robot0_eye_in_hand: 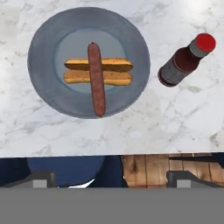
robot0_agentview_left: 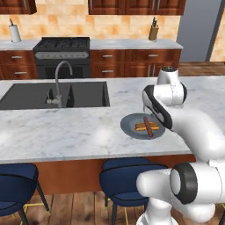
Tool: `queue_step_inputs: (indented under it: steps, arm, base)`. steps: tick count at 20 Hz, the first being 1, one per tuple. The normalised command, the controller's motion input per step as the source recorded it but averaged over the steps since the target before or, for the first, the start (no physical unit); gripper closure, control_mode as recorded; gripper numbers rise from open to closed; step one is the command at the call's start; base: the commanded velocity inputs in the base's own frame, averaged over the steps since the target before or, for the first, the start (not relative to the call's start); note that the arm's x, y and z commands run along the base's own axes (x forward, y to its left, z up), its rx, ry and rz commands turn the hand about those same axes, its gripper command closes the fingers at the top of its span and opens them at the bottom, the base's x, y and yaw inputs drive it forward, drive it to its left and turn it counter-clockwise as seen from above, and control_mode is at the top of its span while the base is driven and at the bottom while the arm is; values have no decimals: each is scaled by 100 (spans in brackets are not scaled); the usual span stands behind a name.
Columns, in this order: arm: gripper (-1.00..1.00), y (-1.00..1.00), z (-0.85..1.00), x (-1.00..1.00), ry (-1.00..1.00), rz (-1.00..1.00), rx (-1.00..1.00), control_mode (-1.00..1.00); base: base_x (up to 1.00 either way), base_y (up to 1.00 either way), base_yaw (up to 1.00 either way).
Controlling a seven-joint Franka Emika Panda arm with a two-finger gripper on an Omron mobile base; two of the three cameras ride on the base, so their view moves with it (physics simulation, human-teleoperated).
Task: Move the hot dog bun to the plate on the dining table and place the condiment next to that plate. Then navigate to the fridge and take the sausage and place it on the plate as well.
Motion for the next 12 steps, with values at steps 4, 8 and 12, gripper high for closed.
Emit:
queue_step_inputs:
  steps: [4,8,12]
  arm:
    - [-100,25,47,-59,0,0,0,-100]
    - [-100,22,35,-52,-10,3,0,-100]
    - [-100,14,31,-51,-22,12,0,-100]
  base:
    - [0,0,0]
    - [0,0,0]
    - [0,0,0]
